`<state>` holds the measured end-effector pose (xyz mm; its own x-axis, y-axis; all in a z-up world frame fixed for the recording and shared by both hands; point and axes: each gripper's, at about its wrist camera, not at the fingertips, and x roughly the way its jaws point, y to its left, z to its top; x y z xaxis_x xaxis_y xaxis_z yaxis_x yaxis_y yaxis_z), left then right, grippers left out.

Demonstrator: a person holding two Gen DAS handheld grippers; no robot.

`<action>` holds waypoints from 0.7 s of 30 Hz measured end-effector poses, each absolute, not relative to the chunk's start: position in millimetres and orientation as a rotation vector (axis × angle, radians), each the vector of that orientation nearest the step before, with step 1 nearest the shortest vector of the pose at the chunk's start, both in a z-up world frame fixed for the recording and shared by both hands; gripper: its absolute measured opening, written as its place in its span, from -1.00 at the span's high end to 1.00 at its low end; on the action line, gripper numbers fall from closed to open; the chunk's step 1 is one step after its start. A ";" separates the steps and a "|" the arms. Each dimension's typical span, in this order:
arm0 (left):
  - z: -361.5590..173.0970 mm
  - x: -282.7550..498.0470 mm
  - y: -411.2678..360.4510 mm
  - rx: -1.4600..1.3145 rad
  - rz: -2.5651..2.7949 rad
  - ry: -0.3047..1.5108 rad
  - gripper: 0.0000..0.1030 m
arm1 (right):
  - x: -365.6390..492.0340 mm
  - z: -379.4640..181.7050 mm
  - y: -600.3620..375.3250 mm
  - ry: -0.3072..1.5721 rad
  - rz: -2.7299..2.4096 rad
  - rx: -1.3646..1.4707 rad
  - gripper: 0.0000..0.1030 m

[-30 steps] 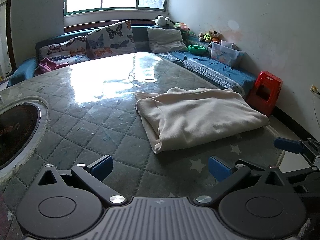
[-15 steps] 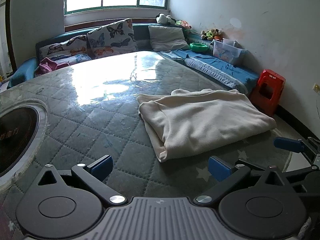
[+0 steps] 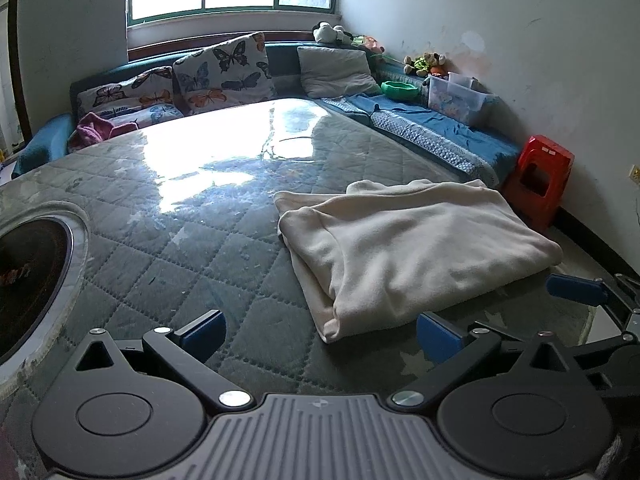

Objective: Fold clothes

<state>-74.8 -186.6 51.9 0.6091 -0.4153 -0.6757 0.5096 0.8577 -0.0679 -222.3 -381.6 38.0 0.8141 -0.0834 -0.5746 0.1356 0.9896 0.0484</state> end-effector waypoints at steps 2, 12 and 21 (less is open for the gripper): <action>51.8 -72.3 -187.2 0.138 -0.534 0.745 -1.00 | -220.2 37.9 -382.4 0.610 -0.117 0.088 -1.00; 52.4 -62.8 -192.9 0.149 -0.531 0.749 -1.00 | -212.8 38.1 -388.8 0.610 -0.113 0.089 -1.00; 54.3 -55.7 -199.3 0.153 -0.528 0.748 -1.00 | -205.0 39.4 -393.8 0.609 -0.105 0.083 -1.00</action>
